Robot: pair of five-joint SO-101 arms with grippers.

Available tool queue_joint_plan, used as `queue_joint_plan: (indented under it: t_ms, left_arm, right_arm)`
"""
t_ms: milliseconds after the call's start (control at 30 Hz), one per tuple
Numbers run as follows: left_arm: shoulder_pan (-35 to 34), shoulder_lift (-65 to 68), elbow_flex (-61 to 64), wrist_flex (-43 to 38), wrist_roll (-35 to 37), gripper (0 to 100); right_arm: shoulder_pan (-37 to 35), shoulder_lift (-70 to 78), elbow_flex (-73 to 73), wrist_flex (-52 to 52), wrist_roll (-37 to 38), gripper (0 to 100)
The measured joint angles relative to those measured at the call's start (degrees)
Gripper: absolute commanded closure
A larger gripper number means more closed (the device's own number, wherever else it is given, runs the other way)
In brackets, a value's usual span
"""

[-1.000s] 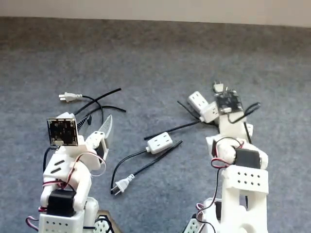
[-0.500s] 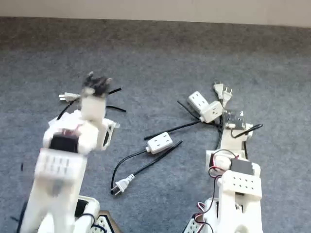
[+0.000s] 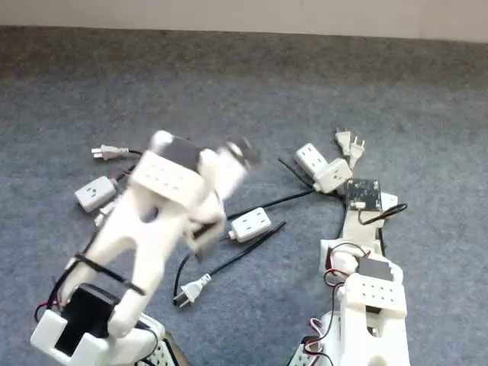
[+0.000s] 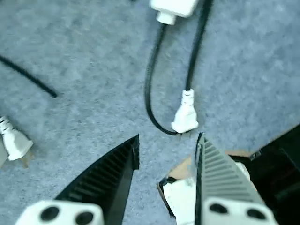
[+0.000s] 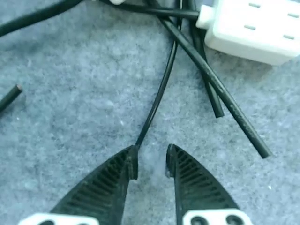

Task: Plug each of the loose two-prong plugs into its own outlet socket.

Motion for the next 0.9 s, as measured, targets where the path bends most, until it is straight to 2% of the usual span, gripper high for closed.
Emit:
queue_joint_plan:
  t_ms: [133, 233, 333, 667, 900]
  left_arm:
    - [8.1, -0.6, 7.8, 0.0, -0.7, 79]
    - [10.6, -1.6, 11.8, -0.2, -0.8, 79]
    - [10.3, -1.7, 15.3, -2.4, -0.8, 79]
    - [10.3, -1.7, 26.4, -18.1, -0.8, 79]
    - [9.4, -1.7, 30.3, -24.2, -0.8, 79]
  right_arm:
    - [0.0, 0.0, 0.0, 0.0, 0.0, 89.2]
    - [0.0, 0.0, 0.0, 0.0, 0.0, 89.2]
    - [0.0, 0.0, 0.0, 0.0, 0.0, 89.2]
    - [0.0, 0.0, 0.0, 0.0, 0.0, 89.2]
    - [0.0, 0.0, 0.0, 0.0, 0.0, 89.2]
